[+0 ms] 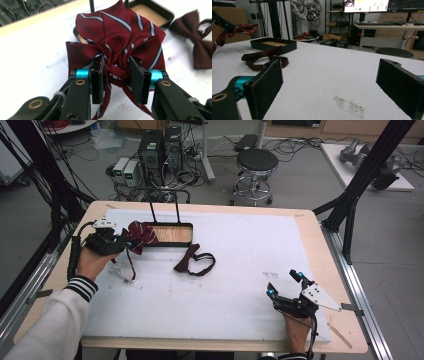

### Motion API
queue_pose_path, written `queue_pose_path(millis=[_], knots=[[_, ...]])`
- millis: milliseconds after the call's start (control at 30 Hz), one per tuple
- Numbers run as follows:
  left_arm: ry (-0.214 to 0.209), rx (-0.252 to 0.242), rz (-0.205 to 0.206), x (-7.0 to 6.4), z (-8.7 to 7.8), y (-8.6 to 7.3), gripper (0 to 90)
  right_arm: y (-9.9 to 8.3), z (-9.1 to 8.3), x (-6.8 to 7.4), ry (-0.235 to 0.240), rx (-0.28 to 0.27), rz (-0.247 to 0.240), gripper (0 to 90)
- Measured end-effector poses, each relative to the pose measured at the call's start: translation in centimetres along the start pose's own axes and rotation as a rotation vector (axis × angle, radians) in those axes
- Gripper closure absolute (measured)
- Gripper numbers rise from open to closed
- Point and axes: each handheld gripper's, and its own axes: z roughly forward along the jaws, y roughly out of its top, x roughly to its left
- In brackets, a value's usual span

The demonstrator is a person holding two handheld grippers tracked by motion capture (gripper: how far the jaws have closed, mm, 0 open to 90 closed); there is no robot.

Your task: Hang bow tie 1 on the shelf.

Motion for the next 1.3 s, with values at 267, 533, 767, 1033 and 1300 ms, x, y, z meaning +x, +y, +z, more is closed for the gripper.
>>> queue_pose_path(millis=[267, 533, 767, 1033, 1300], knots=[[0.000, -0.097, -0.014, -0.3, -1.6, 0.6, 66.0, 0.0, 0.0, 0.0, 0.001, 0.000, 0.000, 6.3], [-0.001, -0.201, -0.028, -0.1, -3.4, 2.3, 66.0, 0.0, 0.0, 0.0, 0.000, 0.002, -0.002, 6.3], [0.006, -0.270, -0.015, 0.0, -4.8, 4.2, 66.0, 0.0, 0.0, 0.0, 0.000, 0.001, -0.002, 6.3], [0.022, -0.328, -0.007, 0.0, -5.1, 6.2, 66.0, 0.0, 0.0, 0.0, -0.001, 0.001, -0.009, 6.3], [0.050, -0.340, -0.018, 0.8, -4.2, 7.7, 65.9, 0.0, 0.0, 0.0, 0.000, 0.000, -0.010, 6.3]])
